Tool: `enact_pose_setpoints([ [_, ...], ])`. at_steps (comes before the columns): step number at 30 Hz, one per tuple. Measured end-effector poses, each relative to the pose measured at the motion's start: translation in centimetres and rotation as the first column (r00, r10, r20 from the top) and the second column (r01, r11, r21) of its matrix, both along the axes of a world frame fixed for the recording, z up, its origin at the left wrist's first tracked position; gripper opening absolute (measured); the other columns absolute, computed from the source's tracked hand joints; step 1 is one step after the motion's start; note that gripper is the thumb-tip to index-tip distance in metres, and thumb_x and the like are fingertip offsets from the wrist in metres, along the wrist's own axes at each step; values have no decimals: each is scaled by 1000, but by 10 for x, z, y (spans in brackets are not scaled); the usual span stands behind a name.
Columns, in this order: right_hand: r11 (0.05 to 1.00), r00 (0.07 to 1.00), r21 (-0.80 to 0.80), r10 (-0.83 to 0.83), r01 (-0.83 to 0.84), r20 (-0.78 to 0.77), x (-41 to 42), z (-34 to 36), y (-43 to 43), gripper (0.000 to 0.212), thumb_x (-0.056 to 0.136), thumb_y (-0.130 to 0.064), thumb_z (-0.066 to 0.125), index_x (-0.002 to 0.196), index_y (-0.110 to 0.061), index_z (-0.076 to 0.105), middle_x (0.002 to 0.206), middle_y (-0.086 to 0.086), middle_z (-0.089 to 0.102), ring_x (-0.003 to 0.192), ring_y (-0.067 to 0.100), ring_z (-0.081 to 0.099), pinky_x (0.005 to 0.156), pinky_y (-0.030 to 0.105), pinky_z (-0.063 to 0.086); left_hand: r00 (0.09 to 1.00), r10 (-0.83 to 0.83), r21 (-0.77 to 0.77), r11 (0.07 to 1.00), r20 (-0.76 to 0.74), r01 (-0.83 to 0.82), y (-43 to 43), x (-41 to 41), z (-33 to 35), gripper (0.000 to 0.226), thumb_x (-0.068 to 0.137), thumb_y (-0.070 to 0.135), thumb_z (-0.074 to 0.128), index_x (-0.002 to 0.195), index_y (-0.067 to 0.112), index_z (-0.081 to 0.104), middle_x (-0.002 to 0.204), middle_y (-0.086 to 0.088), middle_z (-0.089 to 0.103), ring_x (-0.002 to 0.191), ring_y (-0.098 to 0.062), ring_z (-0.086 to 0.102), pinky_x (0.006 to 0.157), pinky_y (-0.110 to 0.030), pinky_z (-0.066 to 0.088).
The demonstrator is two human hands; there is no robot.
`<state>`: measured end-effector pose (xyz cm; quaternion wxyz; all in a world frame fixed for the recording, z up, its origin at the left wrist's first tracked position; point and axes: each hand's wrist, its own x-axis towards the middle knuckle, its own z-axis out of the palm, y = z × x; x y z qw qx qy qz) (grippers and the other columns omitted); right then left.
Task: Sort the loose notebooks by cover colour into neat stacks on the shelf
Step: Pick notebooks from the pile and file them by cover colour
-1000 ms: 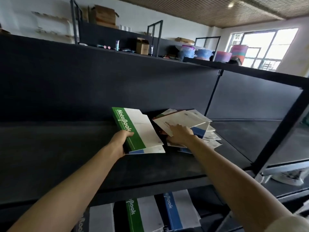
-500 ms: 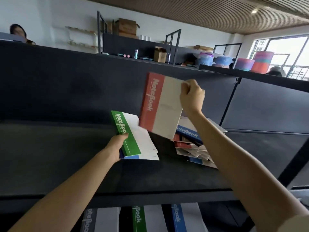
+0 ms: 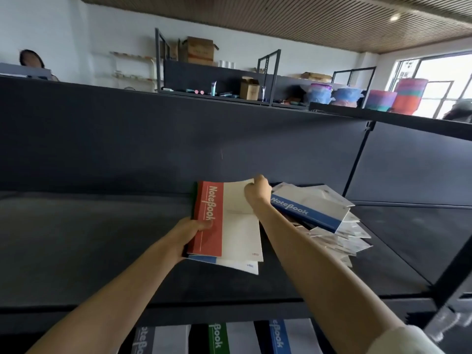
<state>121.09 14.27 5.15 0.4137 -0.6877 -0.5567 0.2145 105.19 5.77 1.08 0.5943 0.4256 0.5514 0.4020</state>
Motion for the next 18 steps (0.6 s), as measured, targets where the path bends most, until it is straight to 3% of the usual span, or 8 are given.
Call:
enact_pose_setpoints([
  [2,1000,989,7,10,-11,147,10,1,-1,30,91,-2,36,119,0,48,114,18,58,90,30,51,71,32,40,1000,22,-2,1000,-15,-22,1,2,-4,45,90,22,61,130,9,47,115,-13,61,93,-27,60,82,-39,46],
  [5,998,860,-65,12,24,510,46,-9,-4,30,94,-16,46,124,-8,47,120,16,55,108,33,52,88,43,46,996,78,-26,997,40,-77,7,3,-12,44,91,19,60,131,8,45,116,-14,60,81,-23,58,66,-34,45],
  [9,929,640,-307,109,206,761,90,-32,-6,49,94,-38,49,137,-17,40,135,20,44,124,38,43,104,54,35,978,169,-70,984,125,-161,15,7,-22,37,90,16,61,124,9,48,87,-8,59,75,-24,58,58,-33,43],
  [11,949,552,-236,85,209,830,93,-41,-5,46,95,-37,46,134,-14,44,127,19,51,114,35,51,97,50,43,967,199,-92,978,157,-186,20,10,-27,38,89,16,63,123,8,50,89,-9,61,78,-26,60,61,-34,47],
  [13,968,531,-153,24,200,847,89,-44,-4,39,96,-30,45,130,-11,47,120,17,58,106,32,57,91,44,49,963,211,-97,976,167,-197,23,14,-30,39,88,16,64,124,8,51,93,-10,62,81,-27,61,63,-33,48],
  [18,970,449,-118,10,213,894,82,-42,-4,34,97,-19,45,128,-6,48,118,16,62,106,32,61,90,40,51,967,190,-74,981,170,-180,24,21,-30,37,89,16,62,124,8,51,90,-8,61,79,-25,60,60,-32,46],
])
